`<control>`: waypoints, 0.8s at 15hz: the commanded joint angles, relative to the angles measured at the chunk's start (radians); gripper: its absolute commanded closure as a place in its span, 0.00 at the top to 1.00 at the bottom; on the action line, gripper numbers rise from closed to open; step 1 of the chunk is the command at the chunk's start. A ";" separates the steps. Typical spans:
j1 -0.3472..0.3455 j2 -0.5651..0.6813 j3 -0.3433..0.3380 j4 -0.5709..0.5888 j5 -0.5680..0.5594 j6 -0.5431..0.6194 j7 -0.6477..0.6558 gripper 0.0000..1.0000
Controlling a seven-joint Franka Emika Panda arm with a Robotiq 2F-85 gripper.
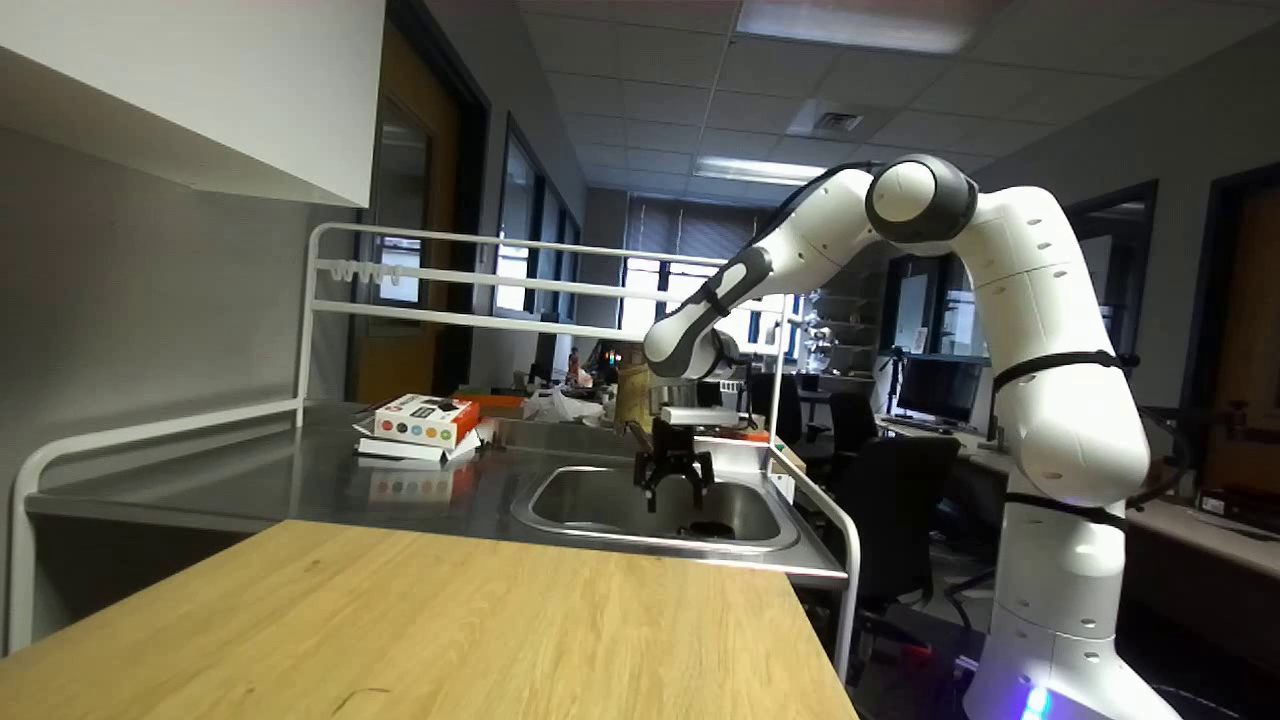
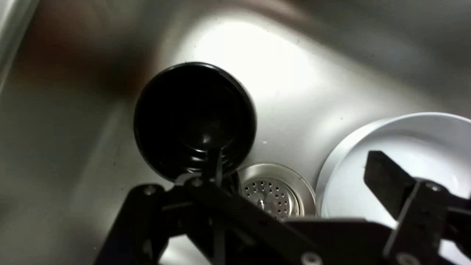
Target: Pick up the pink cup from the sink and place it on the right
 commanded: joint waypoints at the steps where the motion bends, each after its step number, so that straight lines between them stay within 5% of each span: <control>1: -0.016 0.000 0.002 -0.031 0.019 0.013 -0.004 1.00; 9: -0.028 0.088 0.004 -0.011 0.026 -0.002 -0.008 1.00; 10: -0.027 0.096 0.004 -0.008 0.023 -0.005 -0.007 0.96; 11: -0.026 0.104 0.003 -0.005 0.021 -0.009 -0.004 0.73; 12: -0.026 0.107 0.002 -0.006 0.019 -0.010 -0.003 0.71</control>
